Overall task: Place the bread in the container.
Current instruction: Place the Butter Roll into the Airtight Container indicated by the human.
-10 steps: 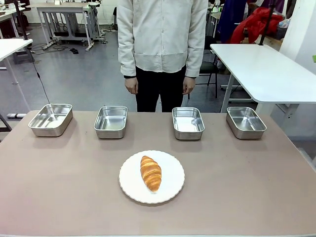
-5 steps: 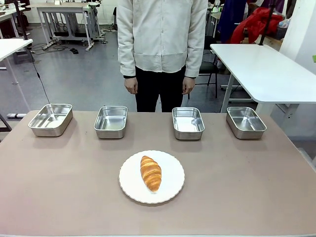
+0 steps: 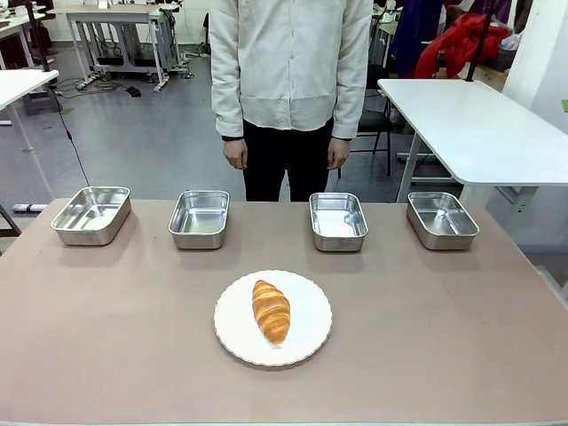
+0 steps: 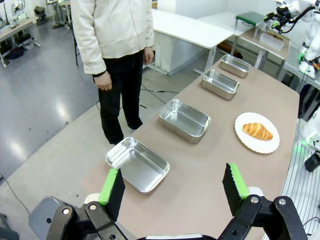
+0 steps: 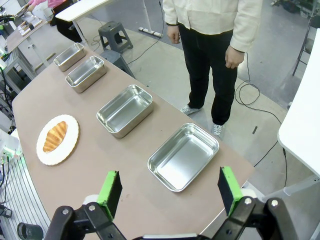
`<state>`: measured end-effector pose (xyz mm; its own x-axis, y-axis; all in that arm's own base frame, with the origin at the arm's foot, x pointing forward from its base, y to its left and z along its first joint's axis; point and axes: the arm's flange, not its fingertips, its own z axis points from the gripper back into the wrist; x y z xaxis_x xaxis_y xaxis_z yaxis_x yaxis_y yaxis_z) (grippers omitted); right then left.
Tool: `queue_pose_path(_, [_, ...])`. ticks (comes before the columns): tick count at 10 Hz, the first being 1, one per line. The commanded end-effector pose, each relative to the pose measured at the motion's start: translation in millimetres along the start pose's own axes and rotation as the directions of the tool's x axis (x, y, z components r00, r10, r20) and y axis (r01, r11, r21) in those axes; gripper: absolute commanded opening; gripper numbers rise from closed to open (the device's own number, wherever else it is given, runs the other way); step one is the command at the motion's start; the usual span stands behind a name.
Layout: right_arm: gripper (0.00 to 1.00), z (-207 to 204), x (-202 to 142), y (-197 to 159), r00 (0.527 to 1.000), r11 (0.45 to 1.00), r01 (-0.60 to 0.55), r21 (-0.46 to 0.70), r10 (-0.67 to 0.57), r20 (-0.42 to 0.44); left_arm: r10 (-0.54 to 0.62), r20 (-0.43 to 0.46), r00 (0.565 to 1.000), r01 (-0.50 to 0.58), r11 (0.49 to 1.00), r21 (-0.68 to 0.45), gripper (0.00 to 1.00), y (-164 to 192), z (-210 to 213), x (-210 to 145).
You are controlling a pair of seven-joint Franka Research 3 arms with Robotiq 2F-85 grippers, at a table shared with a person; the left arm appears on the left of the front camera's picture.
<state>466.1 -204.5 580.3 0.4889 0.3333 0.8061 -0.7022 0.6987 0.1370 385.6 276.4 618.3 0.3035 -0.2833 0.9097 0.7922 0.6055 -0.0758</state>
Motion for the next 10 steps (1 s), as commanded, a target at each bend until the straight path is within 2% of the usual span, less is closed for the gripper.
queue_pose_path(1, [1.0,-0.2,1.8,1.3,1.0,1.0,-0.008,0.007,0.008,0.007,-0.016,0.012,1.0,0.016,1.0,-0.008,1.0,-0.9,1.2,0.2])
queue_pose_path(10, [1.0,-0.2,1.8,1.3,1.0,1.0,-0.008,0.007,0.008,0.007,-0.016,0.012,1.0,0.016,1.0,-0.008,1.0,-0.9,1.2,0.2])
